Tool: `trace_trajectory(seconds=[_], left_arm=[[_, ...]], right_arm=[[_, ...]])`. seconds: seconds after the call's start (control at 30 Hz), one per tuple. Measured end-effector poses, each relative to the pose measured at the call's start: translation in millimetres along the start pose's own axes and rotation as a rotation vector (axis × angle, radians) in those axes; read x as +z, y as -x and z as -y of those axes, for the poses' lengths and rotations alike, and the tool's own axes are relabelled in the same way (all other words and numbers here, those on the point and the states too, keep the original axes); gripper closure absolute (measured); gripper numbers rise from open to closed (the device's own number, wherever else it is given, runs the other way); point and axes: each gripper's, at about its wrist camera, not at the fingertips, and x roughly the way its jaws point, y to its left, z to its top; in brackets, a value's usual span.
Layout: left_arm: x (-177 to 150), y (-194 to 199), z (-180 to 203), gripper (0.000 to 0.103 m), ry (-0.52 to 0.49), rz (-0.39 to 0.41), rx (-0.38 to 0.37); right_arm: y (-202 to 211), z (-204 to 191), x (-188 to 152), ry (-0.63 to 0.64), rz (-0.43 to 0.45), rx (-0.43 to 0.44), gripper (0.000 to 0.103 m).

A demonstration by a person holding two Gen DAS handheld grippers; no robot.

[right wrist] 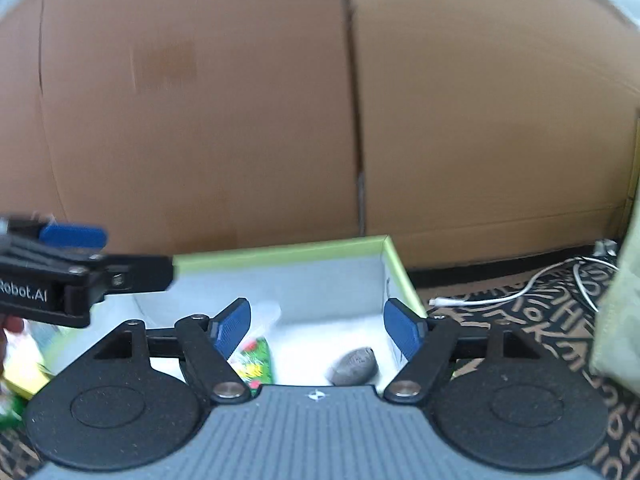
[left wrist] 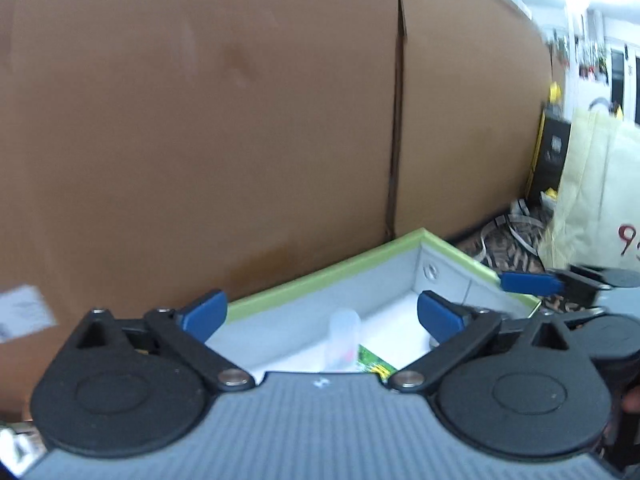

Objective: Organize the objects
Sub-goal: 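Drop the tape roll into the lime-green box with the right tool while the left tool drops the tube, then grasp the white gloves with the left tool and the right tool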

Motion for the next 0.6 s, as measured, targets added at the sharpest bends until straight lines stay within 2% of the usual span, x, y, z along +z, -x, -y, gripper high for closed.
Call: trace_trajectory(seconds=[0.1, 0.23, 0.4, 0.6], left_arm=[[-9.6, 37.0, 3.3, 0.0, -0.014, 0.031, 0.039], [-31.0, 84.0, 9.0, 0.0, -0.011, 0.046, 0.058], [-60.5, 138.2, -1.6, 0.0, 0.045, 0.027, 0.094], [-108.8, 183.8, -41.8, 0.0, 0.211, -0.016, 0.174]], right_arm=[[36.7, 0.4, -7.3, -0.078, 0.057, 0.033, 0.015], [71.9, -14.3, -21.8, -0.104, 0.075, 0.084, 0.013], [96.8, -48.4, -46.2, -0.086, 0.042, 0.143, 0.012], [105.8, -84.3, -78.7, -0.087, -0.046, 0.229, 0.012]])
